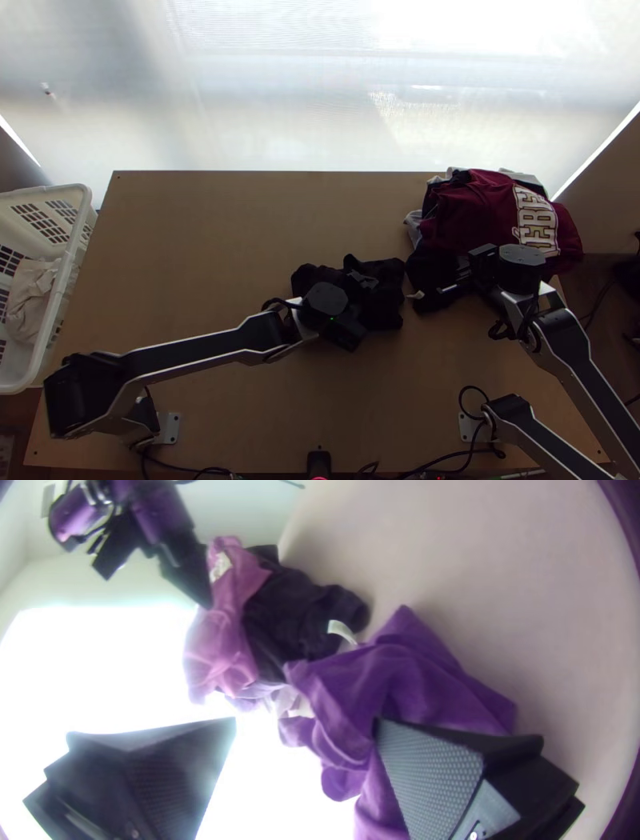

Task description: Fold the t-shirt

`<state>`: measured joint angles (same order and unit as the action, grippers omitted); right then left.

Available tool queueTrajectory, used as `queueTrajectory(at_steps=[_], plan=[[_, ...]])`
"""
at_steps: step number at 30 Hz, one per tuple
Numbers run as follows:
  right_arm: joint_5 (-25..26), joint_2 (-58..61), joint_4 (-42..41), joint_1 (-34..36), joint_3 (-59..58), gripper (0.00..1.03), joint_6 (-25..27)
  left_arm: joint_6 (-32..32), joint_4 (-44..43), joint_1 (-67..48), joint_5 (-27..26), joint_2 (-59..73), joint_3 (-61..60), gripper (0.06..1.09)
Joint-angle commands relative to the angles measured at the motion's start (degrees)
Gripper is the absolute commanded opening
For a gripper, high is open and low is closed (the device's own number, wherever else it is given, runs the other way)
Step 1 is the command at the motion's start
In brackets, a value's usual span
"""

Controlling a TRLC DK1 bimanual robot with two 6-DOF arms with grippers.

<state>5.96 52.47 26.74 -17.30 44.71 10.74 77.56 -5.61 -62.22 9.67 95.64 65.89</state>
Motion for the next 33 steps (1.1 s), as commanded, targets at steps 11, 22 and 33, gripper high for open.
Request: queueTrajectory(at_steps=[11,22,33], plan=[[-0.3,1.9,-0.3,-11.2,0.4,0.03,-2.1,-46.4,36.3,14.7,6.0,-10.6,15.1,1.02],[0.6,14.9,-5.3,-25.7,4.9,0.03,3.6,-68.5,44.4,17.0,-15.8,-11.0,15.0,0.1],[1.6,26.0,-13.7,-28.7,6.8,0.03,1.7,-84.9,38.1,23.5,-38.2,-7.7,7.7,0.1]])
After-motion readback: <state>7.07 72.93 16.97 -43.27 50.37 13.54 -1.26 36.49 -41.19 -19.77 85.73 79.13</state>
